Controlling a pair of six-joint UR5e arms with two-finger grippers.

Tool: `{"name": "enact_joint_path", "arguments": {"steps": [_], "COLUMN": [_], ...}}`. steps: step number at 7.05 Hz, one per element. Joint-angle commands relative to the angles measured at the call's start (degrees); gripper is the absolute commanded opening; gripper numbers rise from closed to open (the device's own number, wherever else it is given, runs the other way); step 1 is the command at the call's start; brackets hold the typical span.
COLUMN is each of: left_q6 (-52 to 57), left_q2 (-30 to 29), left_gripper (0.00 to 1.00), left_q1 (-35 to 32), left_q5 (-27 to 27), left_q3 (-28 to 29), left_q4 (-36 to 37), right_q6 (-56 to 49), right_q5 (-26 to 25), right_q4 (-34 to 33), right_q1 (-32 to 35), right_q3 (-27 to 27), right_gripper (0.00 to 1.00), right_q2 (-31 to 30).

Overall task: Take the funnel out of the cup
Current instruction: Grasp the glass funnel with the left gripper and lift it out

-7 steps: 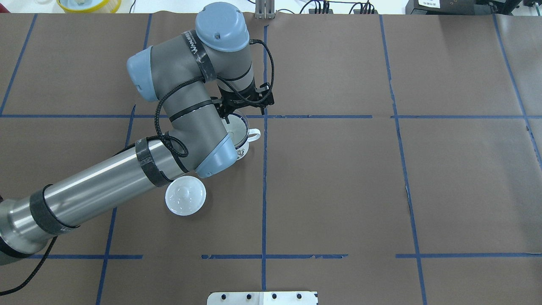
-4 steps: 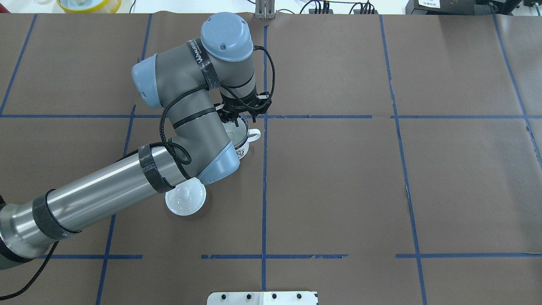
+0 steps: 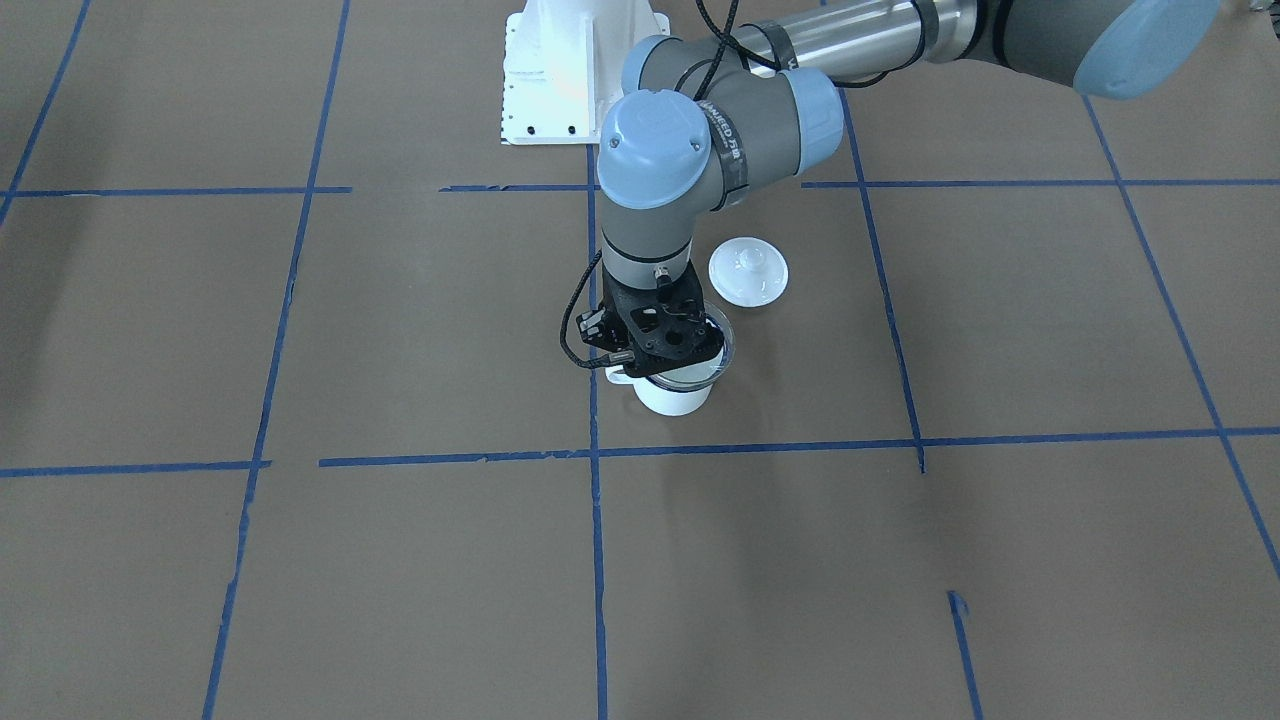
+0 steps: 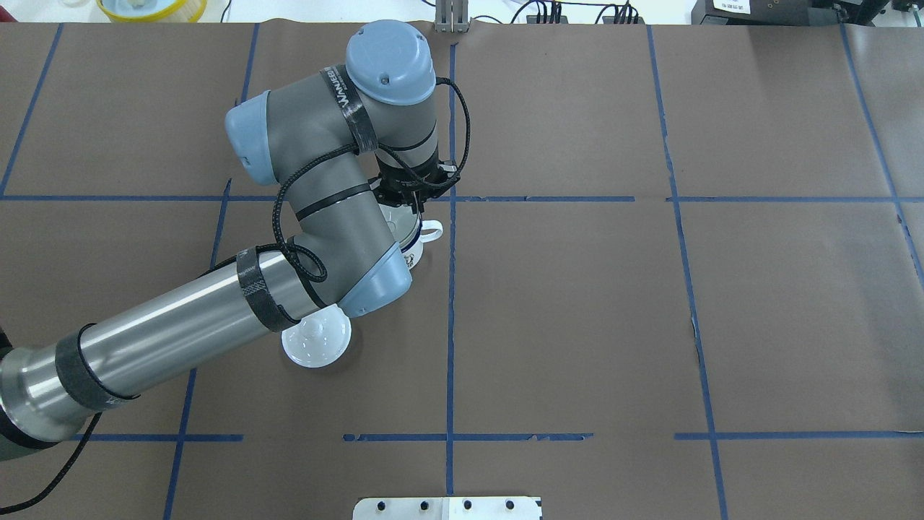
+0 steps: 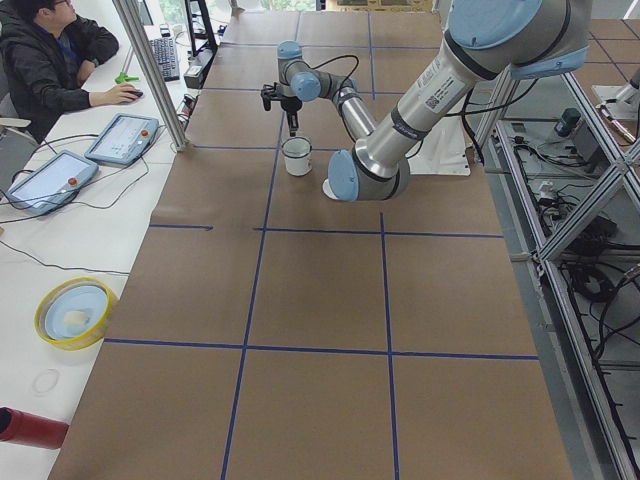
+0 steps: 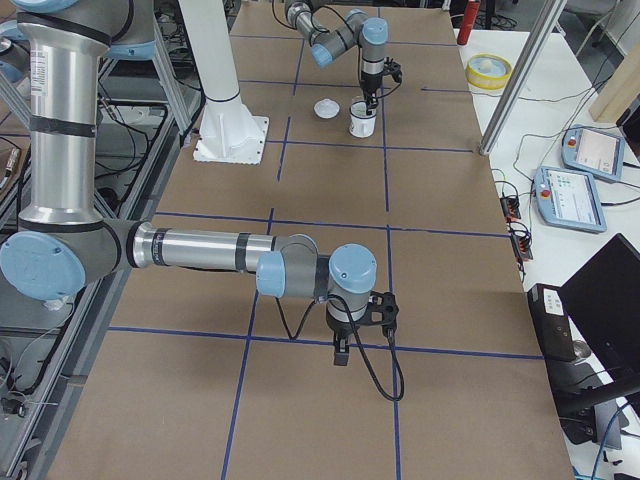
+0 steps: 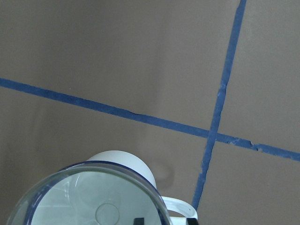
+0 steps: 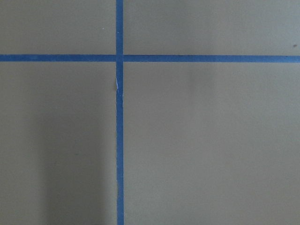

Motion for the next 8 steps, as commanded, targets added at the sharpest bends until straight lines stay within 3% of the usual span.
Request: {"name": "enact_joint_path", "arguments": {"steps": [1,3,4,6,8], "left_q6": [0.63,-0.24,-5.47,-26.42,-42.36], "left_q2": [-0.18,-2.72,-3.17,-2.48,-2.21], "left_gripper": [0.0,0.0,0.0,0.0,0.0], "left_q1": [-0.07,-3.04,-5.5,-7.8,-8.24], "left_q5": [0.02,-0.24,0.02,8.77,18.78], "left_q3": [-7.13,-14.7,-15.69,-13.87,-4.42], "left_q4": [7.25,14.38,14.15,3.75,-11.27], "right_q6": [0.0,0.0,0.0,0.0,0.0], "right_q5": [0.0,0.0,0.0,0.0,0.0], "right_q4": [0.0,0.0,0.0,0.0,0.0], "right_q1": [0.0,0.0,0.0,0.0,0.0], "right_q3": [0.0,0.0,0.0,0.0,0.0], "right_gripper": [1.0,1.0,1.0,1.0,1.0], "right_q2": [0.0,0.0,0.0,0.0,0.0]}}
